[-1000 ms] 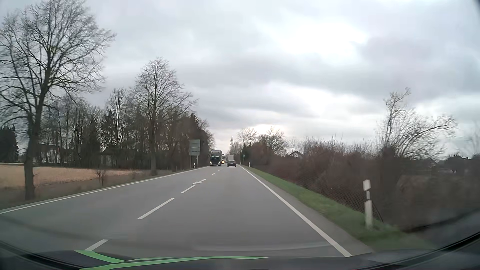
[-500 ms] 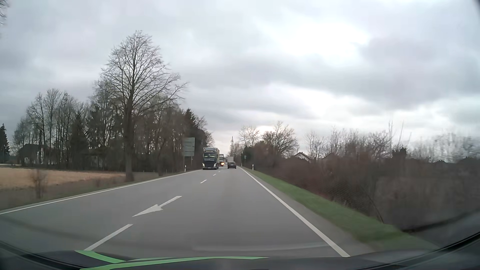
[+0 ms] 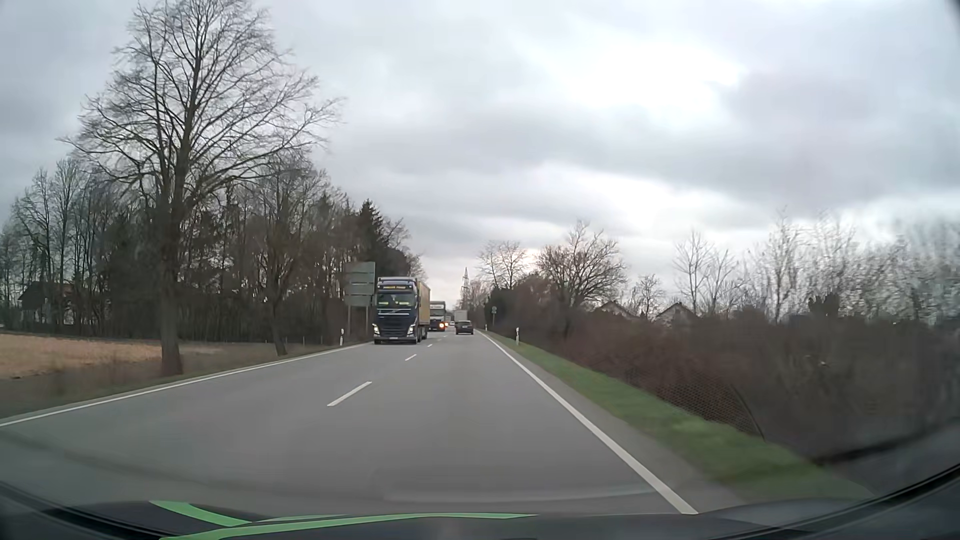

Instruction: Follow the waypoints while adhering to traffic rules and regulations

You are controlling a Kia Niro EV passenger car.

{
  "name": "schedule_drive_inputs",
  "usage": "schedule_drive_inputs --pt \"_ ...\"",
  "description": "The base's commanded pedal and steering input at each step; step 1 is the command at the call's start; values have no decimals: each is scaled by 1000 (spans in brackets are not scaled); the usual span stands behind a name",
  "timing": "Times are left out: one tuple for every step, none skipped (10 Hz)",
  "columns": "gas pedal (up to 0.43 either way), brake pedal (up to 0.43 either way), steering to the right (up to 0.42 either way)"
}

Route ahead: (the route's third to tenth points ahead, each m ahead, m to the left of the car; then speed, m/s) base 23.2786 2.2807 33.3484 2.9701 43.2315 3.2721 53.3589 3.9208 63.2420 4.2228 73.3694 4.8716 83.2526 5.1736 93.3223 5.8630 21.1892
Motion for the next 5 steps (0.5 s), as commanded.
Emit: schedule_drive_inputs --pt "197 0 0" --pt "197 0 0" --pt "197 0 0" --pt "197 0 1" --pt "197 0 0"
